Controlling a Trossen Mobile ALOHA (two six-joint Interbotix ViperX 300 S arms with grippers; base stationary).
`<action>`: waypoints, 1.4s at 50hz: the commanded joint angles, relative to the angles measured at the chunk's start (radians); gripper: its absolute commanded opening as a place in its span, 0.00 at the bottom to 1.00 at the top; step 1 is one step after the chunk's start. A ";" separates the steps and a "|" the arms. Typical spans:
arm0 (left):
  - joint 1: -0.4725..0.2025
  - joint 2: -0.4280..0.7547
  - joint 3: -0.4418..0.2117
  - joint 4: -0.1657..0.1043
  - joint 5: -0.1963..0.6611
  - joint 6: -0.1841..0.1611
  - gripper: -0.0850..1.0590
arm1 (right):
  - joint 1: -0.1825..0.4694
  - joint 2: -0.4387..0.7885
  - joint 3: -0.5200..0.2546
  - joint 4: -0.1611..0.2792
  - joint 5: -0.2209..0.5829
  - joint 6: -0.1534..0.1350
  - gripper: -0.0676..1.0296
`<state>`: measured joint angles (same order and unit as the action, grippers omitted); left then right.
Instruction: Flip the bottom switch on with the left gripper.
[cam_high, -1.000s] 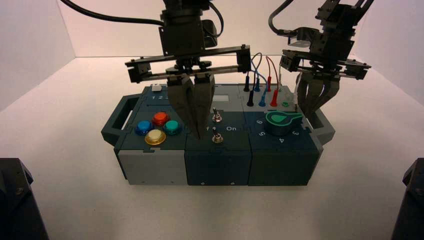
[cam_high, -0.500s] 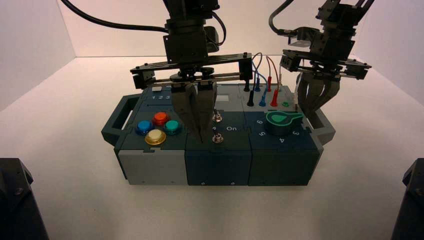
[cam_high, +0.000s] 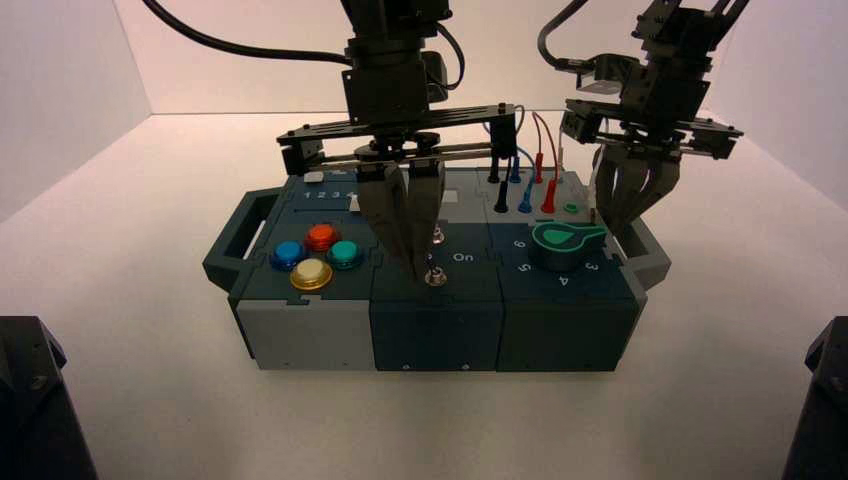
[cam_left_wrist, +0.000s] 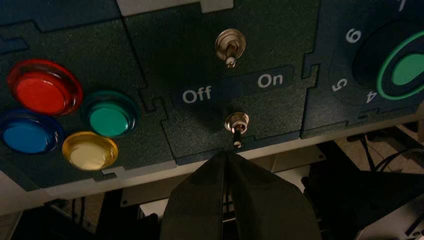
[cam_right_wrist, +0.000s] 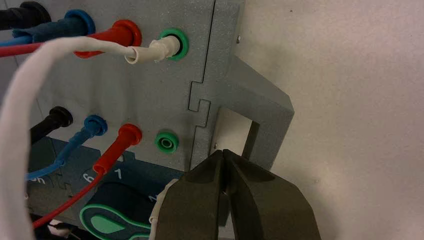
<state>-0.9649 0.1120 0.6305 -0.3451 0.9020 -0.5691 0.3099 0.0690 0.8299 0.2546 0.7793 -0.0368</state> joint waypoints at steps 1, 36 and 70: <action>-0.005 -0.009 -0.021 0.002 0.002 -0.002 0.05 | 0.037 0.009 0.012 -0.011 -0.006 -0.018 0.04; -0.012 -0.015 -0.021 0.002 0.026 0.000 0.05 | 0.037 0.008 0.011 -0.011 -0.005 -0.018 0.04; -0.014 0.020 -0.046 0.034 0.014 0.000 0.05 | 0.037 0.006 0.014 -0.015 -0.003 -0.018 0.04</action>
<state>-0.9756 0.1411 0.6136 -0.3160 0.9158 -0.5660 0.3099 0.0675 0.8299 0.2546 0.7793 -0.0368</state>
